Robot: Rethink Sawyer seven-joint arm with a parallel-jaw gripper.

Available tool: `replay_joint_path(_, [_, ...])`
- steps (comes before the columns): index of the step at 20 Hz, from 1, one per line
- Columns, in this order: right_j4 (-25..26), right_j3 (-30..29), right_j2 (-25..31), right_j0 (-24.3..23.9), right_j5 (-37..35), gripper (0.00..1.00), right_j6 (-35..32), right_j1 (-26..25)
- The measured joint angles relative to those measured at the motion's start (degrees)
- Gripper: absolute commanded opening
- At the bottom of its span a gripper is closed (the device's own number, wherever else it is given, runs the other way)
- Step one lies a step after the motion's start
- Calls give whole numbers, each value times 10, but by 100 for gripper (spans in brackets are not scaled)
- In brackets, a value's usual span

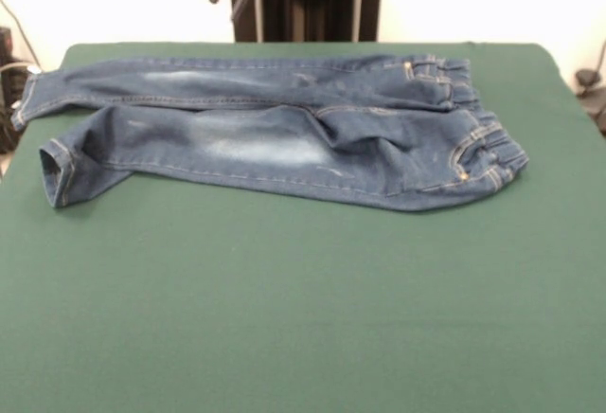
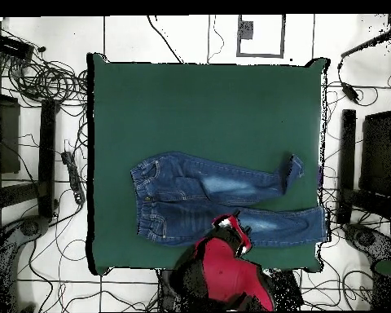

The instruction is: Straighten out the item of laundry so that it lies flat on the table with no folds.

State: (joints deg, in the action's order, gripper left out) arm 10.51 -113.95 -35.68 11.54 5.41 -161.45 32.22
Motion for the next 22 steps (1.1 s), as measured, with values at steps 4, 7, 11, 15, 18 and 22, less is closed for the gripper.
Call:
replay_joint_path(4, [-29,1,0,25,-50,100,0,13])
replay_joint_path(7, [-50,5,0,44,-96,100,0,23])
replay_joint_path(11, [-55,22,2,49,-146,100,0,38])
replay_joint_path(15, [-55,50,8,30,-195,100,0,55])
replay_joint_path(18, [-54,70,8,23,-223,100,0,62])
replay_joint_path(22, [-38,114,10,7,-276,100,0,71])
